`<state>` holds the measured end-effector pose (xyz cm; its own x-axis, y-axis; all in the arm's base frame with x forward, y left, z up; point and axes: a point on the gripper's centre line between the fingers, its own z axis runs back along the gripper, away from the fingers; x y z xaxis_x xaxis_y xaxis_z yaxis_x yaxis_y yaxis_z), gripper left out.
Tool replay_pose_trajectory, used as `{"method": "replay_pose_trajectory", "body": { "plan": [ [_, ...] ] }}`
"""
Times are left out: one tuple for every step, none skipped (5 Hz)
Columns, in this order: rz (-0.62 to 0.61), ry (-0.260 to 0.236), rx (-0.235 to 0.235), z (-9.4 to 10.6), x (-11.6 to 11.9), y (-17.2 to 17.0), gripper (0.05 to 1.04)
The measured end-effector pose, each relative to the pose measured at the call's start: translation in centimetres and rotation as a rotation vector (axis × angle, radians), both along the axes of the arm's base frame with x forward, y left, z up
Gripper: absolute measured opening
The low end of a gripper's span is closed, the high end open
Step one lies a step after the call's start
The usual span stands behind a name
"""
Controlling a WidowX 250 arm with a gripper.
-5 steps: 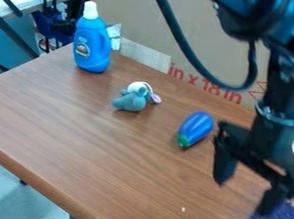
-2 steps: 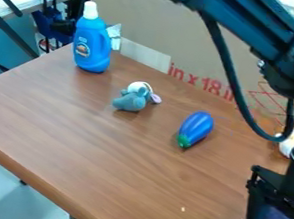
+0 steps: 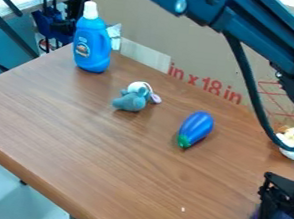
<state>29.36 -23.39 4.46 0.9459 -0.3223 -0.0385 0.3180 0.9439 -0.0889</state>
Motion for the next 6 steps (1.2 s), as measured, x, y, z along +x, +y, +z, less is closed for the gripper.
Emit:
{"method": "replay_pose_trajectory", "body": {
  "plan": [
    [0.026, 0.030, 0.054, -0.9, -1.6, 2.0, 1.001],
    [0.116, 0.054, 0.148, -1.1, -4.3, 6.7, 1.001],
    [0.177, 0.070, 0.157, -1.1, -4.1, 11.1, 1.001],
    [0.226, 0.050, 0.216, -0.7, -0.9, 16.5, 1.001],
    [0.263, 0.058, 0.241, -0.4, 0.5, 21.2, 1.001],
    [0.281, 0.099, 0.241, -0.5, 0.4, 24.6, 1.001]
  ]
}}
